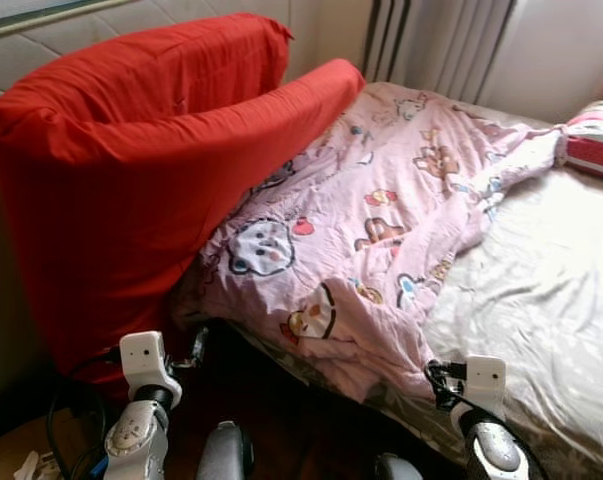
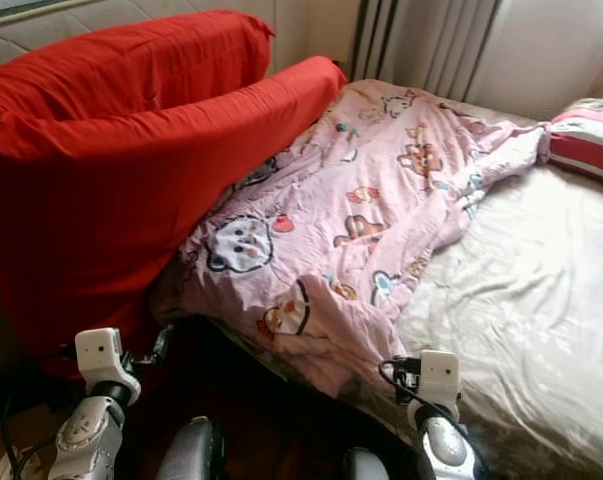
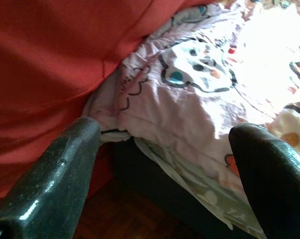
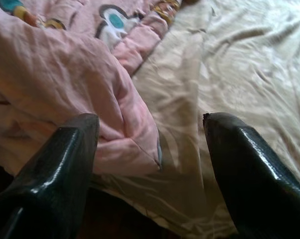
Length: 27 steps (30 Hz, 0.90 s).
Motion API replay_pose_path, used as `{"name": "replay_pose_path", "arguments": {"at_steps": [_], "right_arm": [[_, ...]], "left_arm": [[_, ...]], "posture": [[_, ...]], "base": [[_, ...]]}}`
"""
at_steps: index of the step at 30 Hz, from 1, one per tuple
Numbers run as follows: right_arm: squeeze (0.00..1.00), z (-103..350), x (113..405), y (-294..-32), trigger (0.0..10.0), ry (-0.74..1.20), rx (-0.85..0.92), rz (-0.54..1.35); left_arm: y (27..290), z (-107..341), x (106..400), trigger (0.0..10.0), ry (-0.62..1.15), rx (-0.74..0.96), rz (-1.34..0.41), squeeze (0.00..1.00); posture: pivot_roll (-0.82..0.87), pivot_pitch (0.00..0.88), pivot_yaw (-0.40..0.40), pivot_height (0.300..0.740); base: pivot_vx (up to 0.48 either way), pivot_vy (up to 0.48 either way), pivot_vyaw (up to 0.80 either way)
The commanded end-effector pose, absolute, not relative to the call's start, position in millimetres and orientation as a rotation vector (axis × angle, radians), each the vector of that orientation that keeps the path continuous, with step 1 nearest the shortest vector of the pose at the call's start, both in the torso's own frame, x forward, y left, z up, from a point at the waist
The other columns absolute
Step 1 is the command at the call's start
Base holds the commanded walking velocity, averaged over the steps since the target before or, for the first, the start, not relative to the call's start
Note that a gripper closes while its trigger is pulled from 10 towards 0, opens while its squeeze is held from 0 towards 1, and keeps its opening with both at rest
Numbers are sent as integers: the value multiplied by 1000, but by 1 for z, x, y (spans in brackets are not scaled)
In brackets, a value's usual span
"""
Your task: Clean up the room
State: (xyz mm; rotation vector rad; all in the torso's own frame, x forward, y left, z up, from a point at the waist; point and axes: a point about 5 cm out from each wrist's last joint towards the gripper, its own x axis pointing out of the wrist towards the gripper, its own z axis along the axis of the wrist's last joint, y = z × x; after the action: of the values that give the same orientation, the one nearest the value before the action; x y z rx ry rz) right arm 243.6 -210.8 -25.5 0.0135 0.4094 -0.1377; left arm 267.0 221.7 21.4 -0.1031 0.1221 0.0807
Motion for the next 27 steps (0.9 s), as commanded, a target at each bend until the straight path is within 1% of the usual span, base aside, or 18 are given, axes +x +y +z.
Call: {"name": "replay_pose_path", "arguments": {"at_steps": [1, 15, 19, 27], "right_arm": [[0, -27, 242, -211, 10000, 420, 9, -136], [0, -29, 241, -208, 10000, 433, 5, -130], [0, -30, 240, -207, 10000, 434, 6, -132], [0, -30, 240, -207, 10000, 431, 20, -155]], "left_arm": [[221, 24, 270, 10000, 127, -89, 61, 0], [223, 26, 273, 10000, 130, -77, 56, 0], [224, 28, 275, 10000, 128, -71, 51, 0], [224, 29, 278, 10000, 131, -63, 40, 0]], "posture": [[-18, 75, -35, 621], [-18, 78, -21, 621], [-19, 80, -13, 621], [-18, 74, -2, 621]], "base": [[0, 0, 0], [0, 0, 0], [0, 0, 772], [0, 0, 0]]}}
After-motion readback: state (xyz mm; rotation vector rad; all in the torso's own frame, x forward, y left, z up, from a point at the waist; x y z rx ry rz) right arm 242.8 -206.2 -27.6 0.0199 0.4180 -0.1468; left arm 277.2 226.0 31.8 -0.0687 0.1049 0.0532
